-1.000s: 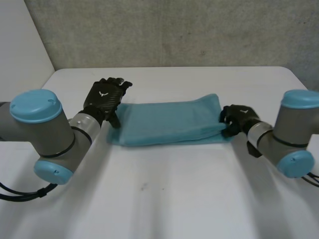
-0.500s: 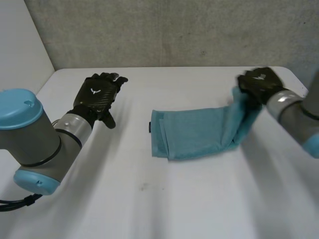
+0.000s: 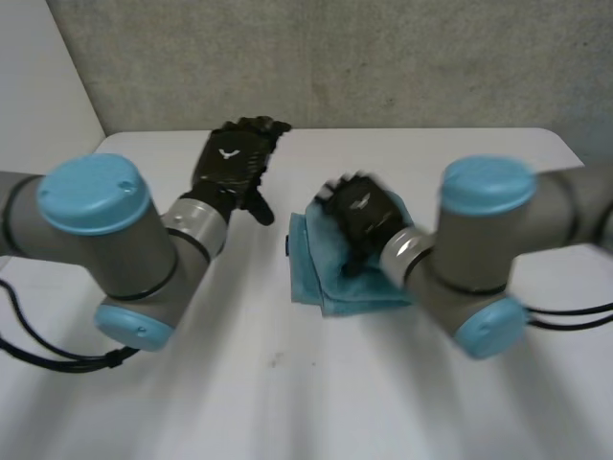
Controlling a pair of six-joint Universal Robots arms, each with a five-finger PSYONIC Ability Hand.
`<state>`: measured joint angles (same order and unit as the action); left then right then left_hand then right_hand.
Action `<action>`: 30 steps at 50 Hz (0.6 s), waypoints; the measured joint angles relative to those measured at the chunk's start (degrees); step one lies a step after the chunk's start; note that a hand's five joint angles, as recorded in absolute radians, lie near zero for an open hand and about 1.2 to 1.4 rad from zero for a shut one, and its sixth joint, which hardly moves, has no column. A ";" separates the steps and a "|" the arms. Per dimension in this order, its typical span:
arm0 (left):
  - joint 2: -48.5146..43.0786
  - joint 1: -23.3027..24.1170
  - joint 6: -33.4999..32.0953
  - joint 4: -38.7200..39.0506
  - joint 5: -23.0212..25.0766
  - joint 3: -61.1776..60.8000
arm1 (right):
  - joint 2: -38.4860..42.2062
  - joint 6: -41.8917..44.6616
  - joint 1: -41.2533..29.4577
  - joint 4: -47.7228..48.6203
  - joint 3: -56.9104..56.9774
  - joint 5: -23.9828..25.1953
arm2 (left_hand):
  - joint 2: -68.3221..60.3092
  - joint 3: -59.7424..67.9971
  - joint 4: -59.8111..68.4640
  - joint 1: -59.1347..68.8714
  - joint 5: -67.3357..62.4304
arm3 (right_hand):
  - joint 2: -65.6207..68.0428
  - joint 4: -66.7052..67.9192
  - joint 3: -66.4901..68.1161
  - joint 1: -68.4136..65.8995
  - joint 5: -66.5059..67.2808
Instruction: Fold the laundry
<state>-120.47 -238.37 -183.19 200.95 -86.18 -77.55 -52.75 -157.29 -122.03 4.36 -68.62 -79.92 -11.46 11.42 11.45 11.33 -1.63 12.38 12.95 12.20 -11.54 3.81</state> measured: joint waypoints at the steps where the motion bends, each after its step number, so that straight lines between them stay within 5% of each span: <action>1: -0.63 0.47 0.09 -0.27 -0.01 0.77 | -1.33 -1.98 0.93 -0.04 -0.44 -0.42 | 0.00 0.00 0.00 0.00 0.00 | 0.00 0.00 -0.06 0.00 0.00; 8: -7.18 5.61 0.15 -2.84 -0.55 8.72 | -8.28 -17.48 8.61 -1.95 -2.67 0.51 | 0.00 0.00 0.00 0.00 0.00 | 0.00 0.00 -0.06 0.00 0.00; 15: -14.35 9.79 0.04 -4.79 -2.15 16.21 | -8.29 -22.58 13.81 -7.07 -1.50 4.89 | -0.02 0.02 0.03 0.13 0.01 | 0.00 0.00 -0.06 0.00 0.00; 30: -23.81 9.71 -0.36 -13.55 -6.26 23.97 | 13.36 -20.91 15.28 -18.82 14.32 12.64 | -0.14 0.14 0.15 0.18 -0.18 | 0.00 0.00 -0.06 0.56 0.00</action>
<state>-144.28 -228.66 -183.56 187.39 -92.44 -53.58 -39.39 -178.20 -106.75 -14.46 -54.30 -67.27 -11.60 11.56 11.60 11.52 -1.81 12.38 12.95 12.14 -10.98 3.81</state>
